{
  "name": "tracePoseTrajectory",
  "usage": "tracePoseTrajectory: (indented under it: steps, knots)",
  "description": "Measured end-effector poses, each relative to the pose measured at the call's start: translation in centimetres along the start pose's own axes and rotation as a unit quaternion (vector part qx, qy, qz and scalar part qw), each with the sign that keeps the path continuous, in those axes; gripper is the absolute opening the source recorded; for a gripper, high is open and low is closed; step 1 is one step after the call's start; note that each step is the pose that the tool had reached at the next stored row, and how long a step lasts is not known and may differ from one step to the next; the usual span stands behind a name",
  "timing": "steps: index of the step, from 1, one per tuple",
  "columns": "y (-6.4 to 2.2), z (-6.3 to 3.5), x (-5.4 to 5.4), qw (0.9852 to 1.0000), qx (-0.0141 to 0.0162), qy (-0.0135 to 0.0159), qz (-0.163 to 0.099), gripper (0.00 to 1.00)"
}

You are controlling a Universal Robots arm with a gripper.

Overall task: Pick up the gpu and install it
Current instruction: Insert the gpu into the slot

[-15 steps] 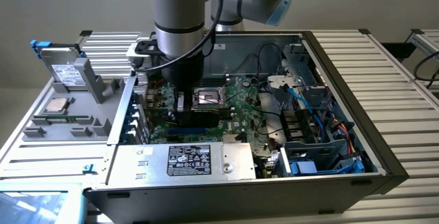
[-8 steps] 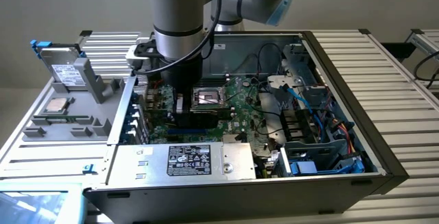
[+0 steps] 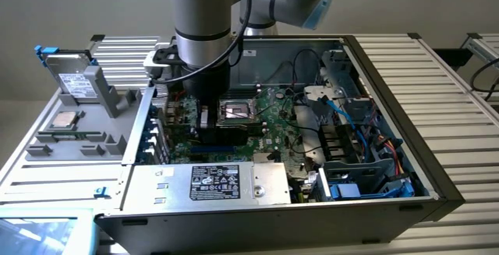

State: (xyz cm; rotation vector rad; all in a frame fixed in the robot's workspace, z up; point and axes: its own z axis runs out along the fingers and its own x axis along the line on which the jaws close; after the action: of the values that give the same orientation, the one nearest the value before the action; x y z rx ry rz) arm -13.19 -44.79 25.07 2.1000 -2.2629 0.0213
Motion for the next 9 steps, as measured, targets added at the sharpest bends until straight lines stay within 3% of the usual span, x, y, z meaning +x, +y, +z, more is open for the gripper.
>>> tracePoseTrajectory:
  steps: [9]
  knots:
    - [0.02,0.05,-0.03,1.0000,0.0000,0.0000,0.000,0.29]
